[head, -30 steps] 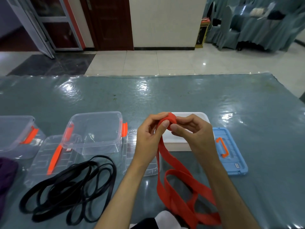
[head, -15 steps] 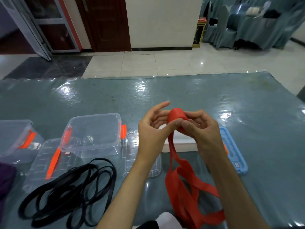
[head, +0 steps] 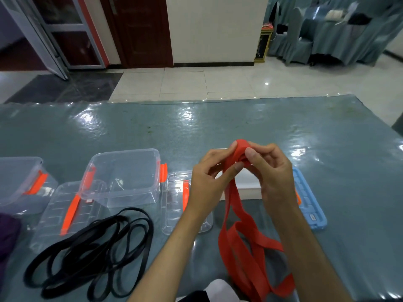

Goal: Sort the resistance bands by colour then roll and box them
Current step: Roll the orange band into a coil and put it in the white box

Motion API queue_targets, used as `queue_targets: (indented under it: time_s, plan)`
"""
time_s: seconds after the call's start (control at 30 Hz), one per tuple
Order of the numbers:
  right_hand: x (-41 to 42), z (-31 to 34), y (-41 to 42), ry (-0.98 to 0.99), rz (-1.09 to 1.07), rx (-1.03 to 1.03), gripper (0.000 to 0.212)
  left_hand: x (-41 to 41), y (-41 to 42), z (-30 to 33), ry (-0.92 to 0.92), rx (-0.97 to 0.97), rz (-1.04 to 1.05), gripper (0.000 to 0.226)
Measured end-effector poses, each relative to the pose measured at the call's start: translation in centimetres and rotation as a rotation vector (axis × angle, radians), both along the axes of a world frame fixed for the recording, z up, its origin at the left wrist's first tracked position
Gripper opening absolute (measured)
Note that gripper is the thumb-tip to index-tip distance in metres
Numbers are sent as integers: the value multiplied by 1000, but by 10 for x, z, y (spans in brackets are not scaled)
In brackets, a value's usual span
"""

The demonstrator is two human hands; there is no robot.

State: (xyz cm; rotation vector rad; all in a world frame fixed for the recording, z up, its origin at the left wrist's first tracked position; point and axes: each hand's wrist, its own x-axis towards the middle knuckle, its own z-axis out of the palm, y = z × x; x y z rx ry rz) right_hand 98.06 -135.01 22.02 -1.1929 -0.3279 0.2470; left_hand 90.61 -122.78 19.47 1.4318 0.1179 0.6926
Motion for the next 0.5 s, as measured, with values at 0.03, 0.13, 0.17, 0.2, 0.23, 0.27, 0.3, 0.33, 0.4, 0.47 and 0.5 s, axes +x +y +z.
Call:
queue_targets:
  time_s: [0.03, 0.13, 0.17, 0.2, 0.23, 0.27, 0.3, 0.33, 0.4, 0.47, 0.5]
  plan:
    - [2, 0, -3, -41, -5, -21, 18, 0, 1, -1, 3, 42, -15, 42]
    - [5, 0, -12, -143, -23, -48, 23, 0, 2, 0, 19, 149, -30, 43]
    - [4, 0, -13, -184, -46, -55, 24, 0, 1, 2, 26, 131, -37, 45]
    - [3, 2, -14, -224, -78, -59, 23, 0, -1, 5, 29, 64, -48, 47]
    - [2, 4, -13, -256, -112, -58, 22, 0, -3, 7, 27, -10, -49, 47]
    - [1, 7, -12, -281, -141, -54, 23, 0, -4, 9, 22, -71, -39, 46]
    - [0, 9, -9, -298, -155, -47, 24, 0, -5, 11, 23, -103, -19, 44]
    - [0, 11, -7, -304, -149, -41, 25, 0, -5, 13, 23, -117, -8, 41]
    - [1, 10, -5, -292, -88, -46, 27, 0, -1, 15, 23, -109, 4, 32]
    - [2, 9, -7, -264, -15, -72, 26, -1, 4, 16, 36, -54, 4, 30]
    - [2, 9, -8, -253, 4, -94, 26, -2, 7, 16, 50, -17, -2, 31]
